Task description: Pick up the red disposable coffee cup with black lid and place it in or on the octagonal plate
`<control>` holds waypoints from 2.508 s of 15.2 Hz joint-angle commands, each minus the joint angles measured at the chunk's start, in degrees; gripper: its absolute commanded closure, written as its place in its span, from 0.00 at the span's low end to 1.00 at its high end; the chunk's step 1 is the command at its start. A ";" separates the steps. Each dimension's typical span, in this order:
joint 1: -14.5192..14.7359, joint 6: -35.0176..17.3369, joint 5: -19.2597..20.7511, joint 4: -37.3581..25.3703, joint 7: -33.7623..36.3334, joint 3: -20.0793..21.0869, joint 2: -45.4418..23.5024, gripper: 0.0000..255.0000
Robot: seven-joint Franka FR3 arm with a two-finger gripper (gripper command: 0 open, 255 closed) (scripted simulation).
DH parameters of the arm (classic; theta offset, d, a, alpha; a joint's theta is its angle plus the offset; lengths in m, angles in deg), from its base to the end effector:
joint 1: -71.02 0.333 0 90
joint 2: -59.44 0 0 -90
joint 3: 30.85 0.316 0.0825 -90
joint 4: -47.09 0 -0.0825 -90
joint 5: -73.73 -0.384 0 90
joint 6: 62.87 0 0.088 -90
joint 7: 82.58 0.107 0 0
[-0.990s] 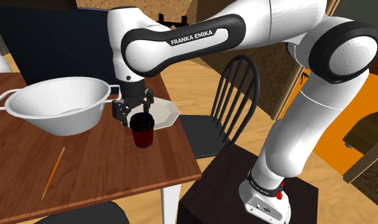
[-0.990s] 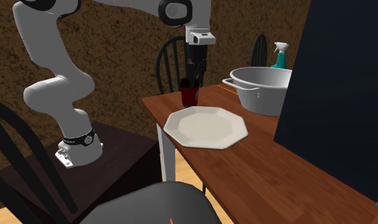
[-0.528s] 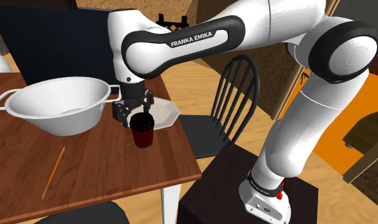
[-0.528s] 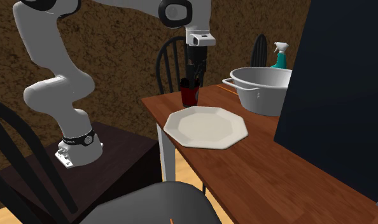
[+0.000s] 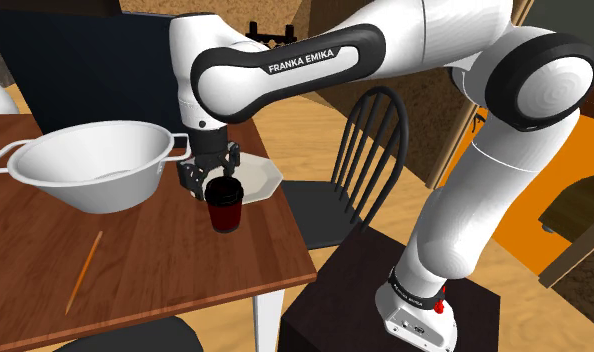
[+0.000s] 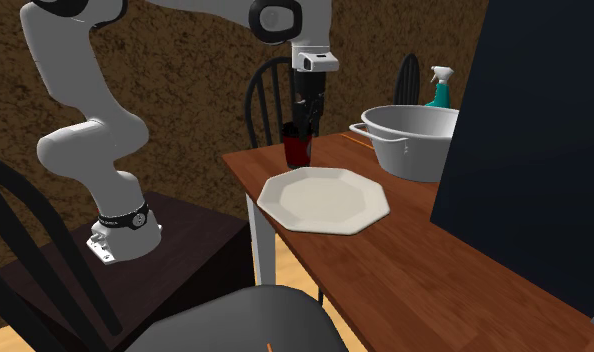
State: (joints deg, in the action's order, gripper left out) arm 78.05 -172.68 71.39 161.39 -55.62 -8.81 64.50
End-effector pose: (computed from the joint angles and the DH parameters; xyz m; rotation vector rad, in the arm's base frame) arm 0.4632 0.2662 0.4967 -3.1349 -0.0341 -0.0013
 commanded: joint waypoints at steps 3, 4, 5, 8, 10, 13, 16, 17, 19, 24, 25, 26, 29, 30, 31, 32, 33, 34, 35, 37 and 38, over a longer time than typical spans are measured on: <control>0.00 0.75 -0.04 -0.54 -0.02 -0.01 0.07 1.00; -0.01 1.51 -0.07 -1.19 -0.04 -0.04 0.19 1.00; -0.03 2.27 -0.09 -1.87 -0.06 -0.06 0.28 1.00; -0.07 4.56 -0.14 -3.96 -0.09 -0.13 0.50 1.00; -0.09 6.10 -0.15 -5.41 -0.10 -0.17 0.58 1.00; -0.13 8.40 -0.14 -7.70 -0.08 -0.22 0.60 1.00; -0.15 10.73 -0.08 -10.12 -0.02 -0.24 0.50 1.00; -0.16 11.51 -0.05 -10.96 0.00 -0.25 0.44 1.00; -0.17 12.36 -0.01 -11.89 0.03 -0.25 0.36 1.00; -2.95 14.54 1.41 -17.33 -5.49 -3.29 -3.22 1.00; -3.49 15.03 1.71 -18.65 -6.54 -3.85 -4.10 1.00; -4.02 15.55 2.00 -20.06 -7.58 -4.39 -5.05 1.00; -5.56 17.28 2.89 -24.83 -10.60 -5.89 -8.23 1.00; -6.05 17.92 3.18 -26.62 -11.58 -6.36 -9.42 1.00; -6.53 18.61 3.48 -28.52 -12.54 -6.82 -10.67 1.00; -6.99 19.35 3.77 -30.55 -13.49 -7.25 -12.00 1.00; -7.74 20.71 4.28 -34.29 -15.07 -7.96 -14.43 1.00; -7.80 19.84 4.21 -33.16 -15.10 -7.97 -14.18 1.00; -7.85 18.97 4.15 -32.07 -15.14 -7.99 -13.94 1.00; -7.94 17.27 4.05 -29.97 -15.19 -8.03 -13.53 1.00; -7.98 16.44 4.01 -28.96 -15.22 -8.05 -13.35 1.00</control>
State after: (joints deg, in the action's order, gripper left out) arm 70.12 -155.33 75.43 131.44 -70.76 -16.83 51.00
